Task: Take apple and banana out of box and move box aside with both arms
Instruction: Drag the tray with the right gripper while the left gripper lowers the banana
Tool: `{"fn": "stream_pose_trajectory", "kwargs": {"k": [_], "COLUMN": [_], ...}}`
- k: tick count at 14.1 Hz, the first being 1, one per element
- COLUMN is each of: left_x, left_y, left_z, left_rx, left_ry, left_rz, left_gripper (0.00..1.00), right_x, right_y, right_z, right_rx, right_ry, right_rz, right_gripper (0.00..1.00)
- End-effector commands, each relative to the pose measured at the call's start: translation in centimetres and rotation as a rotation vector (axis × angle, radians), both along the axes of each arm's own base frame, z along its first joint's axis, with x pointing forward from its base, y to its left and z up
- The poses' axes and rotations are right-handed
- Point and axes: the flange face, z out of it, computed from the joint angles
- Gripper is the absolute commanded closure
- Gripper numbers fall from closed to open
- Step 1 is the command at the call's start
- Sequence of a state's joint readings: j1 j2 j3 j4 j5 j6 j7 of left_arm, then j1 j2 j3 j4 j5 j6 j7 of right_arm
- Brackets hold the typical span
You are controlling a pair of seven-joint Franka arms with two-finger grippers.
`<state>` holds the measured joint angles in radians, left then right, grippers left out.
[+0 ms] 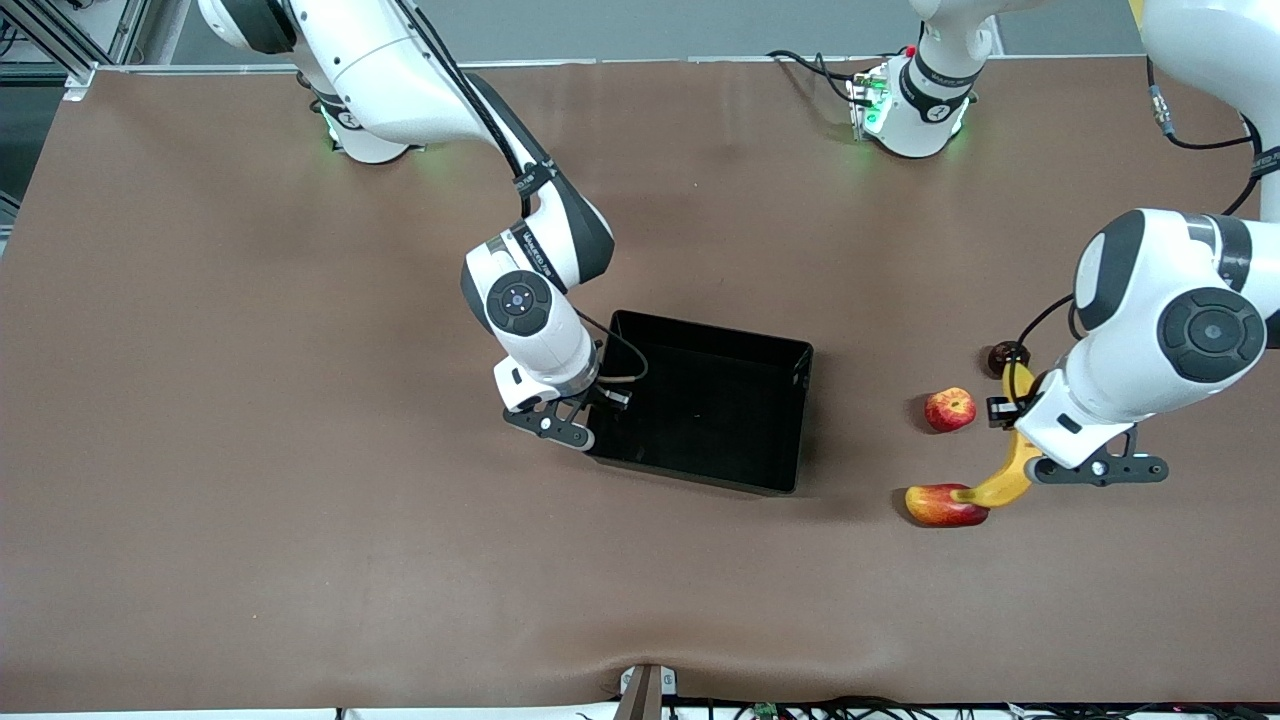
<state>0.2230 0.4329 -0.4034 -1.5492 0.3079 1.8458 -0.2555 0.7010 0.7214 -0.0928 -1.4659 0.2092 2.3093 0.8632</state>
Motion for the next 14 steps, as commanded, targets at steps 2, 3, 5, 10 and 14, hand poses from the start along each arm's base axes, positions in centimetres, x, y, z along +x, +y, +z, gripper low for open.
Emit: {"fn": "stream_pose_trajectory", "kwargs": {"k": [2, 3, 5, 10, 14], "left_x": [-1.0, -0.9, -0.2, 2.9, 5.4], "left_y": [0.6, 1.3, 3.3, 7.9, 10.7], "left_z": [-1.6, -2.8, -4.5, -9.4, -15.3], "left_rx": [-0.036, -0.044, -0.056, -0.090, 0.008], "left_ry": [0.008, 0.005, -0.024, -0.038, -0.136], "left_rz": [0.004, 0.013, 0.011, 0.096, 0.269], "left_gripper": [1.00, 1.00, 1.00, 1.00, 1.00], "right_x": [0.7, 1.0, 1.6, 4.0, 5.3], "right_y": [-0.4, -0.7, -1.2, -4.9, -13.5], "right_z": [0.0, 0.3, 1.6, 7.1, 12.0], "right_rx": [0.000, -0.002, 0.014, 0.038, -0.008], "right_ry": [-0.012, -0.013, -0.022, -0.029, 0.101], "right_rz": [0.036, 0.034, 0.016, -0.034, 0.013], "right_gripper": [1.00, 1.00, 1.00, 1.00, 1.00]}}
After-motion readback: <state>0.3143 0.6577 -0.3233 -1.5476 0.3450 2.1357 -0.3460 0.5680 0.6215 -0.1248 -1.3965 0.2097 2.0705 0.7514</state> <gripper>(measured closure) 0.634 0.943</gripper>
